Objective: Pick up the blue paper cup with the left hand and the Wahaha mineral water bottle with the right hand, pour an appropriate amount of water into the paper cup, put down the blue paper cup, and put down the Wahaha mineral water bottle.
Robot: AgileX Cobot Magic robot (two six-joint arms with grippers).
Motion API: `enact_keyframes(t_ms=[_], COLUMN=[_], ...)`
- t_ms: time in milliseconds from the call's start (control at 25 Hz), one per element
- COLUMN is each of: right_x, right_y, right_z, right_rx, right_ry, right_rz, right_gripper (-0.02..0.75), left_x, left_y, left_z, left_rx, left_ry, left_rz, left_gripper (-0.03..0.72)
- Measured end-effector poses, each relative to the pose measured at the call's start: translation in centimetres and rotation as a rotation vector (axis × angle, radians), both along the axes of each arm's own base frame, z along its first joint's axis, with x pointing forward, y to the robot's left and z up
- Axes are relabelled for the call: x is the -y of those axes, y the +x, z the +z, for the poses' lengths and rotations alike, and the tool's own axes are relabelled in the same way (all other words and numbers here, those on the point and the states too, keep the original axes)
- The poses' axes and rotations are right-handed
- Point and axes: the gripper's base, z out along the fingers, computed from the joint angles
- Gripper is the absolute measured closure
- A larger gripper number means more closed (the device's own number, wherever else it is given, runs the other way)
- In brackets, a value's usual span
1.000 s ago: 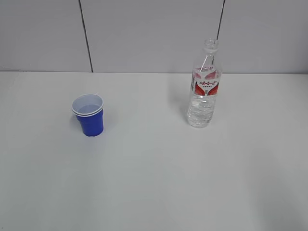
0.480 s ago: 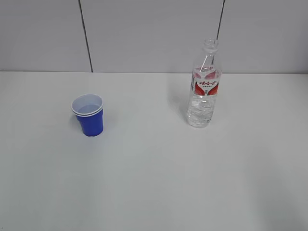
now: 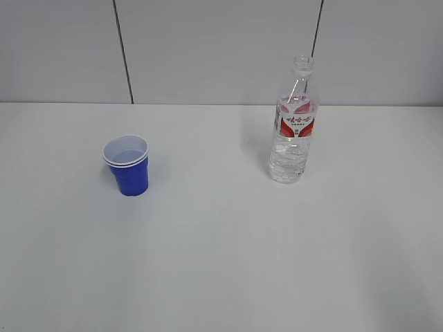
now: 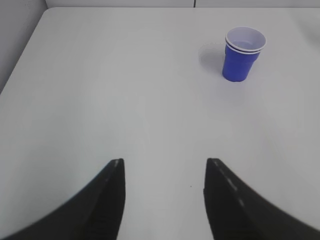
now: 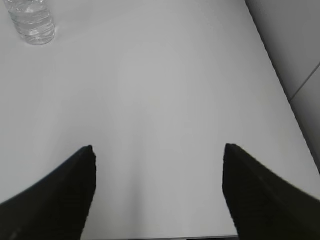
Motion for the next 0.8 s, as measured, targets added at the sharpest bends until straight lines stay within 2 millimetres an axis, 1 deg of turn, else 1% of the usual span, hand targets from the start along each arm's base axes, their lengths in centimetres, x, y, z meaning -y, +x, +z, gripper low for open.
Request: enact_keyframes(t_ms=[360, 800], right_x=[0.0, 0.0], right_y=[0.0, 0.0], right_z=[0.0, 0.0], right_rx=[0.0, 0.0], right_ry=[0.0, 0.002], right_rz=[0.0, -0.001], right_gripper=[0.15, 0.15], left_x=[0.0, 0.0], left_y=[0.0, 0.0], left_z=[0.0, 0.0], left_rx=[0.0, 0.0], left_ry=[0.0, 0.0], left_rz=[0.0, 0.0], left_gripper=[0.301, 0.334])
